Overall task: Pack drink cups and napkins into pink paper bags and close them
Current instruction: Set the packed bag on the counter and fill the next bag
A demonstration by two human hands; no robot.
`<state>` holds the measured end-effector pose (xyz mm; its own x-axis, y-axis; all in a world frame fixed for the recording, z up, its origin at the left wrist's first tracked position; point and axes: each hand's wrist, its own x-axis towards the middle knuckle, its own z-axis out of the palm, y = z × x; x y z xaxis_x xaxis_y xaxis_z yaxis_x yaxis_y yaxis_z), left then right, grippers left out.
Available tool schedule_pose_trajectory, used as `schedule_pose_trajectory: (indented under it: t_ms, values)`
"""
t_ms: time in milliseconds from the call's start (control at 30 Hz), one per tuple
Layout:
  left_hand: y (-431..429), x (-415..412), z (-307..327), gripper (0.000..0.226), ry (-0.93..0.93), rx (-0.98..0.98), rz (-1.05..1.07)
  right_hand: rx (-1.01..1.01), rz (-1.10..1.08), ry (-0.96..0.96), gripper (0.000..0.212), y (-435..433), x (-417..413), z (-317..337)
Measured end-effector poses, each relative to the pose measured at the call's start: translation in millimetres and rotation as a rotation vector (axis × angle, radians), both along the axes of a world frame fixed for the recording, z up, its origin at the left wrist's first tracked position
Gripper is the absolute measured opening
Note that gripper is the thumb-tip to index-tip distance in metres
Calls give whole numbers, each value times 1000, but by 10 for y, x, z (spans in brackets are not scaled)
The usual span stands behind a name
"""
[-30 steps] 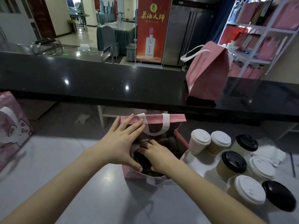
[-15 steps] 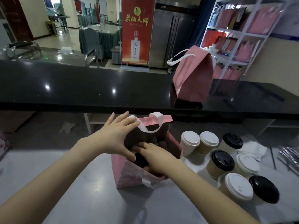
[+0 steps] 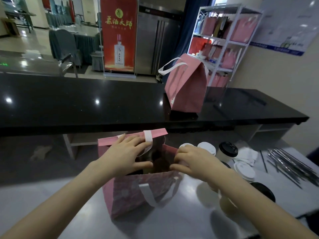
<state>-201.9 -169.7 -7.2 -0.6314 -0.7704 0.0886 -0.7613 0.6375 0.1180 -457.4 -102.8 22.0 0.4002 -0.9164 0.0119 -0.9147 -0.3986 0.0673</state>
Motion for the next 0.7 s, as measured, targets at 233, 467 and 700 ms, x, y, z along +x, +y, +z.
schedule_pose_trajectory:
  t_ms: [233, 467, 700]
  values:
    - [88, -68, 69, 97, 59, -32, 90, -93, -39, -265, 29, -85, -143, -62]
    - [326, -172, -87, 100, 76, -100, 112, -68, -152, -123, 46, -475, -514, -200]
    - [453, -351, -111, 102, -25, -119, 244, 194, -174, 249, 80, -988, -849, -652]
